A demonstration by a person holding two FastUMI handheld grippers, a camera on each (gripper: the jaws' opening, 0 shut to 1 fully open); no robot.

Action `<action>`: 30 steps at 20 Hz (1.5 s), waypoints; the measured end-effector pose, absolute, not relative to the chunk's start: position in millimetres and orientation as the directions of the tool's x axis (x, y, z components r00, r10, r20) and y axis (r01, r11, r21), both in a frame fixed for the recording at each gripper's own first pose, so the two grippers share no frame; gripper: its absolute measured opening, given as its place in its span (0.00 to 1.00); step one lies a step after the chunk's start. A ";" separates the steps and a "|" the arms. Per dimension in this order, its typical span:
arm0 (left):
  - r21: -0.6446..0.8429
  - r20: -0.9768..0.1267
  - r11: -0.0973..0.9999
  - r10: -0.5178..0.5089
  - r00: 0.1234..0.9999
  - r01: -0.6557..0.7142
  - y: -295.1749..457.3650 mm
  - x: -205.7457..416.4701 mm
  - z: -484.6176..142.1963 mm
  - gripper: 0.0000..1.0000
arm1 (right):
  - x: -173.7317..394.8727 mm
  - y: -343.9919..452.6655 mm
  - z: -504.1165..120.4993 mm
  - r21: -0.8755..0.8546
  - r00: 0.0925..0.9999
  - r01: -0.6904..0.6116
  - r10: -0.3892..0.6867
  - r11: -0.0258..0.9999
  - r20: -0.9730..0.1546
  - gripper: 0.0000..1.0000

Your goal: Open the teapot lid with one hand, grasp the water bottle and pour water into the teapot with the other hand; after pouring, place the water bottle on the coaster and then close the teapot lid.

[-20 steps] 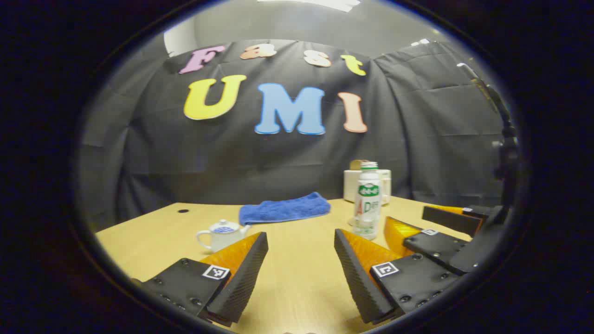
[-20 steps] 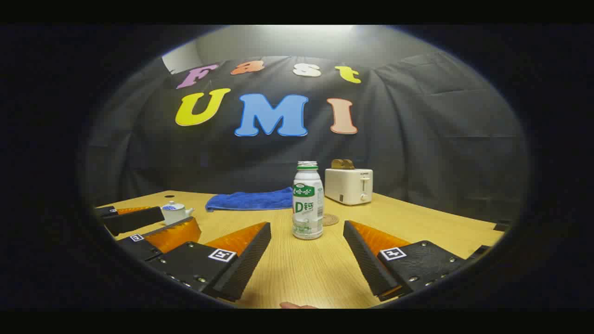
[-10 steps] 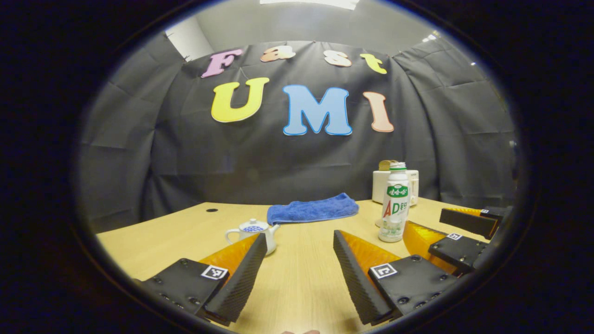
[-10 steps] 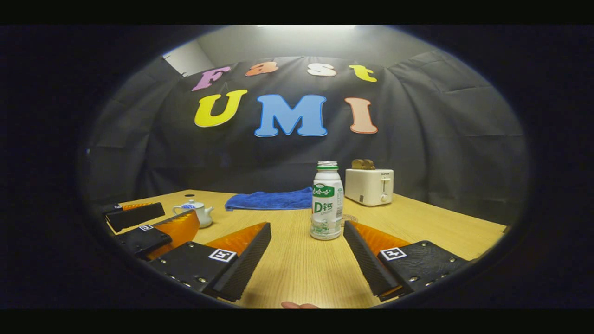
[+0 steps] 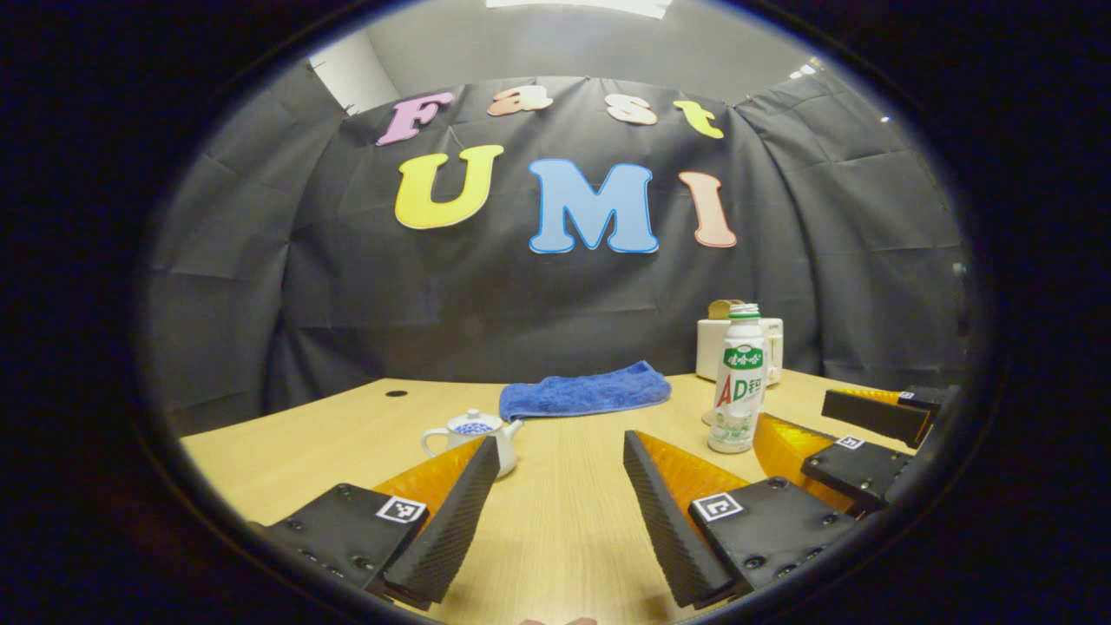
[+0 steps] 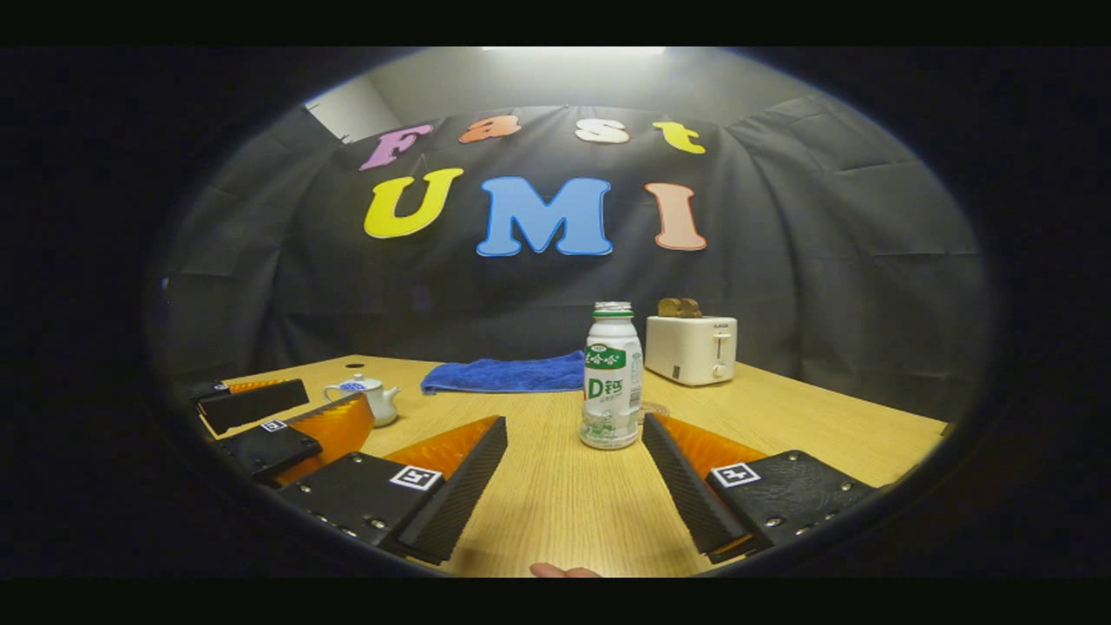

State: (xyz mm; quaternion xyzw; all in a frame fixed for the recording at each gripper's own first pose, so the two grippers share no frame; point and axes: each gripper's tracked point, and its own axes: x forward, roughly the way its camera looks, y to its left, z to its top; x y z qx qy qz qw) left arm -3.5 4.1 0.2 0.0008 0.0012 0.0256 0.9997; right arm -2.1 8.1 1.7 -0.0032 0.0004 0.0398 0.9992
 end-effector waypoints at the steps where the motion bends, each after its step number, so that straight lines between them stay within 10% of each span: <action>1: 0.002 -0.002 0.999 0.051 0.999 -0.051 4.0 -3.7 1.0 0.99 | -2.2 8.3 1.3 -0.007 0.997 -0.080 0.080 0.997 -0.001 0.97; 30: 0.050 -0.114 0.982 0.187 0.976 -0.182 130.7 149.9 -21.7 0.96 | 22.3 -24.6 25.2 0.045 0.993 -0.113 0.112 0.993 0.023 0.97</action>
